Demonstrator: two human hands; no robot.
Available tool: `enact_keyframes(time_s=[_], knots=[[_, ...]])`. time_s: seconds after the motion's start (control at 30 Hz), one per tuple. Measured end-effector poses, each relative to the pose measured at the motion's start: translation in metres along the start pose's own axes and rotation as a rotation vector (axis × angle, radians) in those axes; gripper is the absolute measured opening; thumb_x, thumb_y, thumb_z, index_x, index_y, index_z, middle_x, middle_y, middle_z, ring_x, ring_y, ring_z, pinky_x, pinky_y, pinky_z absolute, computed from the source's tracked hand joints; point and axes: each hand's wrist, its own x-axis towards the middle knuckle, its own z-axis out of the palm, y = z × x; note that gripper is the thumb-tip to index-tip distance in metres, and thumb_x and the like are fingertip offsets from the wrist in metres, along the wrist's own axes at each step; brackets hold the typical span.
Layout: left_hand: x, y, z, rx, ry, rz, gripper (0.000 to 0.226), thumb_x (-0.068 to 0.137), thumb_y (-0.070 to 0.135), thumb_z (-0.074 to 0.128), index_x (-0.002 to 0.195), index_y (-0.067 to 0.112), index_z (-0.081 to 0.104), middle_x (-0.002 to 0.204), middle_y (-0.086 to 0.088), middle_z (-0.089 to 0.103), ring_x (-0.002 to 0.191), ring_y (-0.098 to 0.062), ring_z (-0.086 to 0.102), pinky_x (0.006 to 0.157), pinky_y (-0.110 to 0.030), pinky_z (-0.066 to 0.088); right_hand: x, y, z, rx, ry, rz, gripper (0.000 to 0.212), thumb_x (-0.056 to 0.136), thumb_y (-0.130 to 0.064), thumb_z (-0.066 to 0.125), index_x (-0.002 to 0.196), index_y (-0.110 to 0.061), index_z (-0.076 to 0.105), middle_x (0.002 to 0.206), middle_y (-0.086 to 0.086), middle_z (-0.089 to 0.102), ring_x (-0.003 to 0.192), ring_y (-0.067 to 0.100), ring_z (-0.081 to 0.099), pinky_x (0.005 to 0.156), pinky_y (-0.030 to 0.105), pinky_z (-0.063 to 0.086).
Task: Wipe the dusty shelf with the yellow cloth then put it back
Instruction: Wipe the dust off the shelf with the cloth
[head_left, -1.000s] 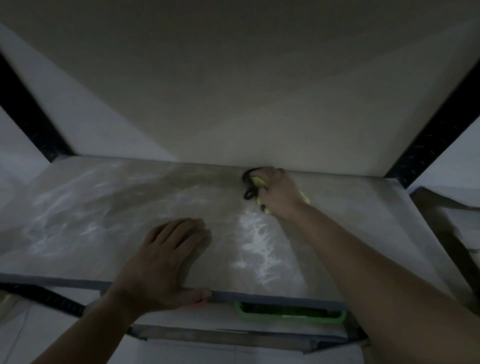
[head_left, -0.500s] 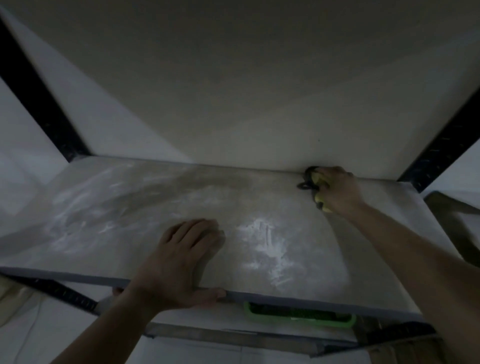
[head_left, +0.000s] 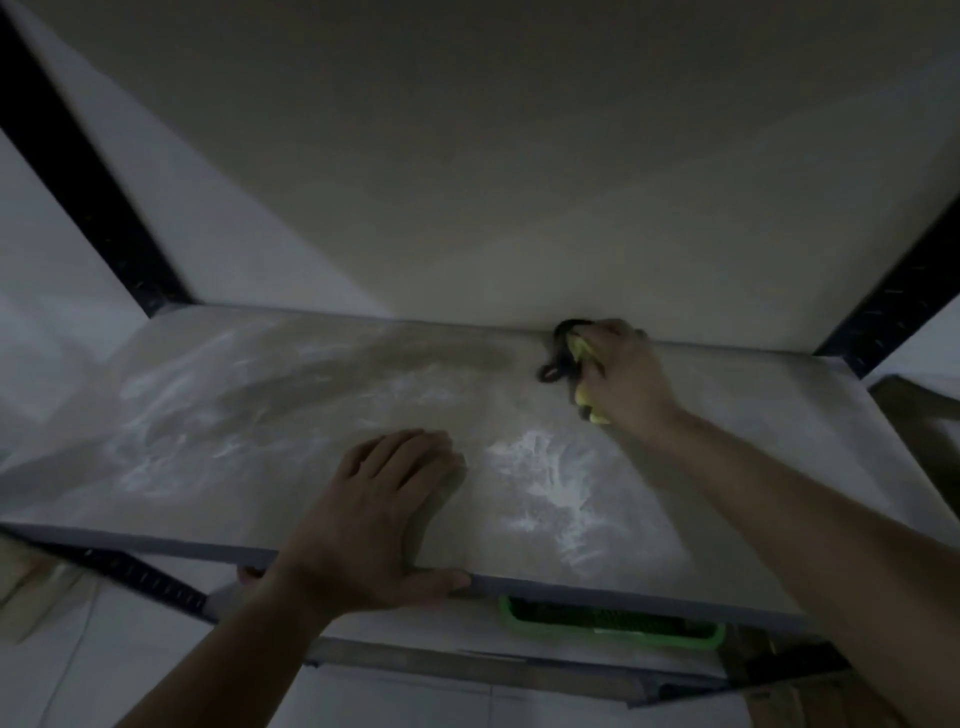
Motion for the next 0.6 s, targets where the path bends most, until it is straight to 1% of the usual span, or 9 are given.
enact_keyframes(time_s=[0.07, 0.13, 0.27, 0.37, 0.43, 0.47, 0.5, 0.57, 0.6], knots=[[0.000, 0.000, 0.002, -0.009, 0.016, 0.004, 0.102, 0.080, 0.090, 0.050, 0.150, 0.016, 0.051, 0.156, -0.007, 0.047, 0.147, -0.026, 0.041, 0.117, -0.047, 0.035, 0.014, -0.007, 0.006, -0.080, -0.070, 0.075, 0.042, 0.080, -0.013, 0.055, 0.120, -0.024, 0.063, 0.122, 0.011, 0.059, 0.105, 0.035, 0.054, 0.093, 0.034, 0.044], [-0.001, -0.001, 0.002, -0.013, 0.025, 0.007, 0.102, 0.080, 0.090, 0.050, 0.149, 0.015, 0.052, 0.157, -0.008, 0.047, 0.147, -0.026, 0.041, 0.118, -0.046, 0.035, 0.024, -0.032, 0.015, -0.057, -0.119, 0.038, 0.038, 0.076, -0.014, 0.057, 0.110, -0.027, 0.065, 0.115, 0.008, 0.060, 0.103, 0.034, 0.054, 0.090, 0.033, 0.044], [-0.002, -0.002, 0.002, -0.018, 0.022, 0.003, 0.102, 0.079, 0.090, 0.050, 0.150, 0.016, 0.051, 0.157, -0.008, 0.046, 0.147, -0.027, 0.041, 0.118, -0.046, 0.035, 0.019, -0.075, 0.034, -0.015, -0.198, -0.186, 0.045, 0.082, -0.012, 0.055, 0.126, -0.020, 0.061, 0.127, 0.010, 0.060, 0.110, 0.032, 0.057, 0.097, 0.034, 0.043], [-0.002, -0.002, 0.001, -0.022, 0.007, -0.008, 0.103, 0.079, 0.091, 0.047, 0.150, 0.017, 0.049, 0.157, -0.007, 0.045, 0.147, -0.027, 0.040, 0.118, -0.045, 0.033, 0.001, -0.083, 0.031, 0.195, -0.273, -0.297, 0.038, 0.085, -0.008, 0.058, 0.121, -0.015, 0.067, 0.124, 0.008, 0.065, 0.112, 0.027, 0.061, 0.098, 0.029, 0.045], [-0.001, -0.001, 0.001, -0.024, 0.009, -0.003, 0.102, 0.079, 0.091, 0.046, 0.150, 0.018, 0.049, 0.157, -0.006, 0.045, 0.147, -0.026, 0.039, 0.118, -0.043, 0.032, -0.007, -0.072, 0.015, 0.409, -0.290, -0.195, 0.035, 0.087, -0.007, 0.059, 0.119, -0.018, 0.068, 0.123, 0.004, 0.066, 0.113, 0.022, 0.062, 0.096, 0.023, 0.046], [-0.001, -0.002, 0.001, -0.025, 0.010, -0.001, 0.101, 0.079, 0.091, 0.046, 0.149, 0.018, 0.049, 0.157, -0.006, 0.045, 0.147, -0.026, 0.039, 0.117, -0.044, 0.033, -0.010, -0.061, 0.002, 0.507, -0.230, -0.115, 0.032, 0.089, -0.009, 0.059, 0.117, -0.021, 0.068, 0.120, 0.000, 0.067, 0.110, 0.021, 0.064, 0.092, 0.022, 0.047], [-0.001, -0.001, 0.000, -0.024, 0.011, -0.001, 0.100, 0.079, 0.091, 0.046, 0.148, 0.019, 0.050, 0.156, -0.005, 0.045, 0.146, -0.026, 0.039, 0.116, -0.044, 0.034, -0.013, -0.045, -0.013, 0.552, -0.115, -0.056, 0.029, 0.090, -0.013, 0.059, 0.115, -0.025, 0.068, 0.117, -0.003, 0.068, 0.105, 0.020, 0.066, 0.087, 0.022, 0.049], [-0.001, 0.000, 0.000, -0.018, 0.016, -0.004, 0.099, 0.080, 0.091, 0.046, 0.148, 0.019, 0.050, 0.155, -0.005, 0.046, 0.145, -0.025, 0.040, 0.116, -0.044, 0.033, -0.018, 0.005, -0.049, 0.341, 0.145, 0.014, 0.027, 0.091, -0.023, 0.055, 0.115, -0.027, 0.067, 0.117, -0.001, 0.068, 0.102, 0.021, 0.066, 0.088, 0.029, 0.051], [-0.001, 0.000, 0.000, -0.018, 0.020, -0.006, 0.099, 0.080, 0.091, 0.046, 0.147, 0.019, 0.050, 0.155, -0.004, 0.046, 0.145, -0.025, 0.040, 0.116, -0.043, 0.033, -0.024, 0.035, -0.067, 0.171, 0.187, 0.074, 0.030, 0.089, -0.026, 0.052, 0.116, -0.023, 0.066, 0.120, 0.004, 0.067, 0.105, 0.025, 0.064, 0.092, 0.034, 0.051]])
